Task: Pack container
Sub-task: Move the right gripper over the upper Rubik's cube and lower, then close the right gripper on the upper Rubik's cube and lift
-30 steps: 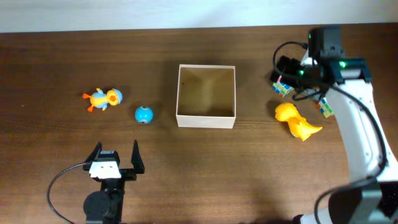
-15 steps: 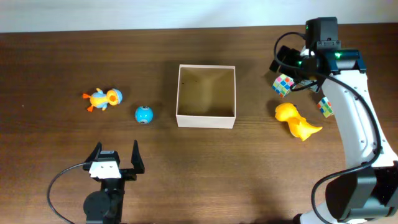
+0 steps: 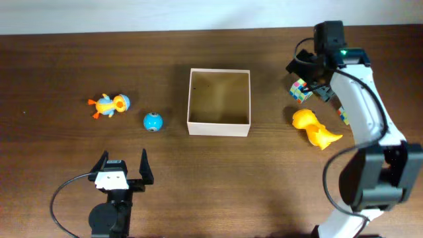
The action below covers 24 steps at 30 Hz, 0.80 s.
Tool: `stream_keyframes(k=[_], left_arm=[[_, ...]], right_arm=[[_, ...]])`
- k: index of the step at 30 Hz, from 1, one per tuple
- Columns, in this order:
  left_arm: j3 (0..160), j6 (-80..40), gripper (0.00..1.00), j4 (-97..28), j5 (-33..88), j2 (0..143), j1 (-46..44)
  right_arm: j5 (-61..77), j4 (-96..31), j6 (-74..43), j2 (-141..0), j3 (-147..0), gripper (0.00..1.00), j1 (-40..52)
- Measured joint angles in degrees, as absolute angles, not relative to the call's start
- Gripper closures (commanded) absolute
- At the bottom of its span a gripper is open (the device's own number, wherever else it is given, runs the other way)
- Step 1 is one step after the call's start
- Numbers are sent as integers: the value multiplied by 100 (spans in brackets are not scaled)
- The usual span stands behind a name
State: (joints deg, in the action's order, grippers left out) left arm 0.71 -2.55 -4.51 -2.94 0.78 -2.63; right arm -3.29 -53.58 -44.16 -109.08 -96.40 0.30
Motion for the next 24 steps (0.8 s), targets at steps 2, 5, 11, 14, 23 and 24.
stream_keyframes(k=[2,5,11,14,23,24], left_arm=[[71,-255,1,-451,-294,78,-263],[71,-255,1,-451,-296,78,-263],[71,-255,1,-451,-294,78,-263],[71,-255,1,-451,-294,78,-263],[71,-255,1,-451,-294,78,-263],[71,-255,1,-451,-294,78,-263]], right_arm=[[-228,-5308,-4486,-11159,-9640,1,-34],[-80,-5218,-4523,-11456,-9640,1,-132],[62,-4921,-4501,-11778,-9640,1,-211],[93,-4740,-4482,-11878,-9640,1,-211],[43,-4497,-4429,-12132,-9640,1,-211],[34,-4486,-4414,-12171,-9640,1,-213]])
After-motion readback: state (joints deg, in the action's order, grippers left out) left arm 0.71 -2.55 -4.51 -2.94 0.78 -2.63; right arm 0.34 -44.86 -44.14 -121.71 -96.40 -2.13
